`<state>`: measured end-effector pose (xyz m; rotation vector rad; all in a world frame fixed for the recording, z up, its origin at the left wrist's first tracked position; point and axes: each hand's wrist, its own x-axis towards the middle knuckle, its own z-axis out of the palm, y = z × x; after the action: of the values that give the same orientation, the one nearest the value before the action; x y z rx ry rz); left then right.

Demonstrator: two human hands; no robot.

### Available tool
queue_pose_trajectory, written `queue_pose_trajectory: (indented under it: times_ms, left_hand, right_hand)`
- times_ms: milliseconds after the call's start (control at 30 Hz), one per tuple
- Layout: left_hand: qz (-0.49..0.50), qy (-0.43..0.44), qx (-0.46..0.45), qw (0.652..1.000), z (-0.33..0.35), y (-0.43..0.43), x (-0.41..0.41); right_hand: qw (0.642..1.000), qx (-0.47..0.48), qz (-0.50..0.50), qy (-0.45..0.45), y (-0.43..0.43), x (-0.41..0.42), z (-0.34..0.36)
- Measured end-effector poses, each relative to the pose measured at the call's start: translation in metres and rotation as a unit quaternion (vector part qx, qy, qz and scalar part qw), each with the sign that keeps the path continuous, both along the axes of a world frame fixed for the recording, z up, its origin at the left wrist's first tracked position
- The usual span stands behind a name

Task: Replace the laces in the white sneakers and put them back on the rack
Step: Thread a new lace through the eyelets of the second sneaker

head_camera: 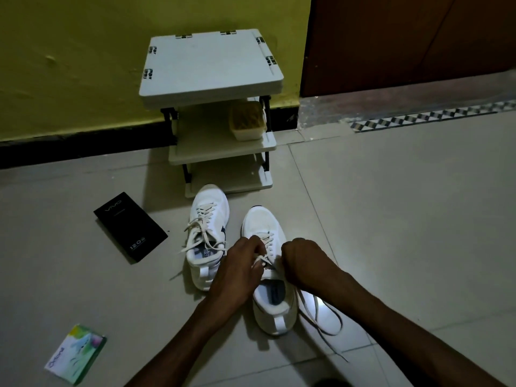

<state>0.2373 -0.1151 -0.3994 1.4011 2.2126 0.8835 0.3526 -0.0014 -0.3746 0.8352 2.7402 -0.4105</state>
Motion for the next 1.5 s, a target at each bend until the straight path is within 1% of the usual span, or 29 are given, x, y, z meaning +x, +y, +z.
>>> queue_pose_trajectory:
  times_ms: [67, 133, 200, 333, 367, 433, 467, 500, 567, 633, 700, 733, 767, 800, 867, 900, 967, 1033, 1100, 1133, 1200, 1233, 1300, 1333, 1367, 1400, 1433, 1467, 1500]
  left_hand:
    - [-0.002, -0.008, -0.020, 1.000, 0.002, 0.000, -0.002]
    - [-0.017, -0.027, -0.036, 0.999, 0.007, 0.002, -0.004]
    - [-0.033, -0.039, -0.038, 0.998, 0.013, 0.008, -0.004]
    - [-0.061, 0.008, -0.039, 0.997, 0.027, 0.025, -0.002]
    - [-0.057, 0.020, -0.035, 0.998, 0.032, 0.029, -0.001]
    - [-0.019, 0.020, 0.001, 1.000, 0.044, 0.038, -0.002]
    - [0.007, 0.001, 0.030, 1.000, 0.052, 0.043, -0.005]
    - [0.031, -0.026, 0.059, 0.997, 0.061, 0.046, -0.008]
    - [0.060, -0.084, 0.105, 0.989, 0.078, 0.052, -0.014]
    - [0.081, -0.107, 0.127, 0.983, 0.088, 0.053, -0.018]
    - [0.098, -0.132, 0.130, 0.978, 0.088, 0.053, -0.018]
    - [0.102, -0.154, 0.126, 0.975, 0.087, 0.053, -0.017]
    - [0.103, -0.175, 0.116, 0.972, 0.085, 0.052, -0.016]
    - [0.102, -0.193, 0.102, 0.971, 0.081, 0.051, -0.015]
    - [0.100, -0.204, 0.066, 0.972, 0.073, 0.046, -0.012]
    - [0.100, -0.203, 0.047, 0.973, 0.070, 0.042, -0.010]
    - [0.092, -0.216, 0.010, 0.972, 0.060, 0.033, -0.006]
    - [0.065, -0.272, -0.015, 0.960, 0.052, 0.023, -0.002]
    - [0.055, -0.341, -0.022, 0.938, 0.048, 0.016, 0.002]
    - [0.061, -0.374, -0.016, 0.925, 0.047, 0.013, 0.004]
    - [0.091, -0.428, 0.000, 0.899, 0.047, 0.010, 0.006]
    - [0.107, -0.450, 0.006, 0.887, 0.047, 0.008, 0.006]
    - [0.135, -0.472, 0.018, 0.871, 0.047, 0.007, 0.005]
    - [0.146, -0.468, 0.023, 0.871, 0.047, 0.006, 0.004]
    - [0.154, -0.449, 0.025, 0.880, 0.047, 0.006, 0.003]
    - [0.154, -0.415, 0.023, 0.896, 0.046, 0.005, 0.000]
    - [0.146, -0.370, 0.019, 0.917, 0.045, 0.005, -0.002]
    - [0.134, -0.321, 0.012, 0.938, 0.044, 0.004, -0.006]
    - [0.121, -0.275, 0.004, 0.954, 0.044, 0.004, -0.008]
  right_hand:
    - [1.000, -0.011, -0.007, -0.022, 0.003, -0.003, 0.010]
    - [0.995, -0.088, -0.050, -0.025, 0.010, -0.001, 0.024]
    - [0.977, -0.187, -0.102, 0.022, 0.019, 0.005, 0.043]
    - [0.935, -0.277, -0.164, 0.147, 0.025, 0.021, 0.086]
    - [0.920, -0.303, -0.175, 0.176, 0.027, 0.025, 0.092]
    - [0.893, -0.348, -0.193, 0.212, 0.030, 0.034, 0.095]
    - [0.890, -0.353, -0.195, 0.211, 0.032, 0.040, 0.091]
    - [0.897, -0.346, -0.191, 0.196, 0.033, 0.046, 0.084]
    - [0.931, -0.303, -0.161, 0.125, 0.034, 0.055, 0.066]
    - [0.963, -0.247, -0.101, 0.032, 0.032, 0.058, 0.047]
    - [0.979, -0.189, -0.066, -0.029, 0.029, 0.059, 0.033]
    - [0.982, -0.174, -0.064, -0.033, 0.028, 0.058, 0.031]
    - [0.981, -0.179, -0.068, -0.017, 0.027, 0.056, 0.030]
    - [0.975, -0.205, -0.084, 0.020, 0.025, 0.054, 0.031]
    - [0.942, -0.281, -0.141, 0.120, 0.023, 0.049, 0.033]
    - [0.915, -0.317, -0.174, 0.176, 0.022, 0.046, 0.034]
    - [0.847, -0.391, -0.240, 0.269, 0.015, 0.040, 0.034]
    - [0.781, -0.456, -0.285, 0.317, 0.006, 0.035, 0.033]
    - [0.738, -0.497, -0.313, 0.332, -0.002, 0.031, 0.031]
    - [0.726, -0.507, -0.325, 0.334, -0.005, 0.029, 0.028]
    - [0.722, -0.500, -0.343, 0.334, -0.013, 0.025, 0.022]
    - [0.720, -0.495, -0.348, 0.339, -0.017, 0.023, 0.019]
    - [0.706, -0.499, -0.354, 0.357, -0.022, 0.020, 0.018]
    - [0.703, -0.501, -0.356, 0.357, -0.023, 0.019, 0.019]
    - [0.717, -0.491, -0.352, 0.348, -0.023, 0.019, 0.019]
    - [0.758, -0.447, -0.341, 0.332, -0.023, 0.020, 0.020]
    - [0.810, -0.366, -0.326, 0.321, -0.022, 0.020, 0.019]
    - [0.852, -0.264, -0.312, 0.327, -0.021, 0.021, 0.019]
    - [0.866, -0.177, -0.296, 0.362, -0.020, 0.023, 0.020]
